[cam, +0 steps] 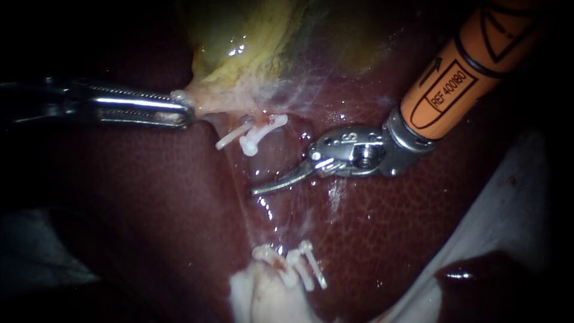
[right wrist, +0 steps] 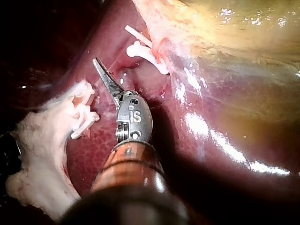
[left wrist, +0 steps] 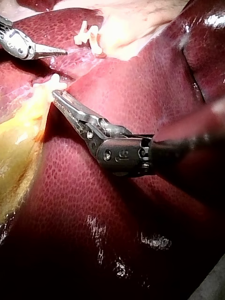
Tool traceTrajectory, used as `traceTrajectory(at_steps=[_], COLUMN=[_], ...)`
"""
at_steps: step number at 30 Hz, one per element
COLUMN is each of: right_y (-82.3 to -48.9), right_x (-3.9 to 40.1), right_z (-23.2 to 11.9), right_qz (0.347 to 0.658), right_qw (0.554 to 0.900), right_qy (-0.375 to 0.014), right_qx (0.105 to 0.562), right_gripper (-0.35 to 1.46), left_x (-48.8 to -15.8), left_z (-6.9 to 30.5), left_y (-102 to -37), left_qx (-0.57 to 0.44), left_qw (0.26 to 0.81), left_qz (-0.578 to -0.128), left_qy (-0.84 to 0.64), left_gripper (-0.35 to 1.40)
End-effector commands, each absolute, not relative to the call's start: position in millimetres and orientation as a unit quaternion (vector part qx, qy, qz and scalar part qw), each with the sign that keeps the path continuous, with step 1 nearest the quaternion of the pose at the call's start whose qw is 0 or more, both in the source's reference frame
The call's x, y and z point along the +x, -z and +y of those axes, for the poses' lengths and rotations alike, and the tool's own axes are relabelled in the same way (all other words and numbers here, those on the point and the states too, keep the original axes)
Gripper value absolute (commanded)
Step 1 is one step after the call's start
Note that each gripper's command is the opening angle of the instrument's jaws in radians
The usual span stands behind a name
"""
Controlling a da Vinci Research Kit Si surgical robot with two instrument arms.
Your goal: Go back from the cut right tube
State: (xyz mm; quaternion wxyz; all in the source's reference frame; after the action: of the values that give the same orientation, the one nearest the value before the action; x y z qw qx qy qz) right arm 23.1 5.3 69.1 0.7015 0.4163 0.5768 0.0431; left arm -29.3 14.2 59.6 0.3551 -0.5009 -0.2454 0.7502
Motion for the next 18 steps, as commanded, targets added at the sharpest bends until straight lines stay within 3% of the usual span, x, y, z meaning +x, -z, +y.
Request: traceTrajectory(at_steps=[1, 3, 4, 5, 7, 8, 18], right_y=[-69.1, -69.1, -69.0, -69.0, -68.9, -68.8, -68.1], right_x=[23.2, 23.3, 23.4, 23.6, 24.0, 24.2, 23.8], right_z=[5.2, 5.2, 5.1, 5.1, 5.0, 5.0, 4.5], right_qz=[0.576, 0.574, 0.577, 0.579, 0.581, 0.582, 0.584], right_qw=[0.700, 0.697, 0.695, 0.693, 0.691, 0.690, 0.701], right_qy=[-0.039, -0.049, -0.050, -0.051, -0.052, -0.053, -0.073], right_qx=[0.420, 0.427, 0.427, 0.427, 0.426, 0.426, 0.403], right_gripper=[-0.35, -0.35, 0.07, 0.36, 0.88, 0.99, 1.29], left_x=[-29.3, -29.3, -29.3, -29.3, -29.3, -29.3, -29.2], left_z=[14.3, 14.3, 14.3, 14.3, 14.3, 14.3, 14.3], left_y=[-59.6, -59.6, -59.6, -59.6, -59.6, -59.6, -59.7], left_qx=[-0.501, -0.501, -0.501, -0.501, -0.501, -0.501, -0.501], left_qw=[0.355, 0.355, 0.355, 0.355, 0.355, 0.355, 0.354], left_qz=[-0.246, -0.246, -0.246, -0.246, -0.246, -0.246, -0.246], left_qy=[-0.750, -0.750, -0.750, -0.750, -0.750, -0.750, -0.750], left_gripper=[-0.35, -0.35, -0.35, -0.35, -0.35, -0.35, -0.35])
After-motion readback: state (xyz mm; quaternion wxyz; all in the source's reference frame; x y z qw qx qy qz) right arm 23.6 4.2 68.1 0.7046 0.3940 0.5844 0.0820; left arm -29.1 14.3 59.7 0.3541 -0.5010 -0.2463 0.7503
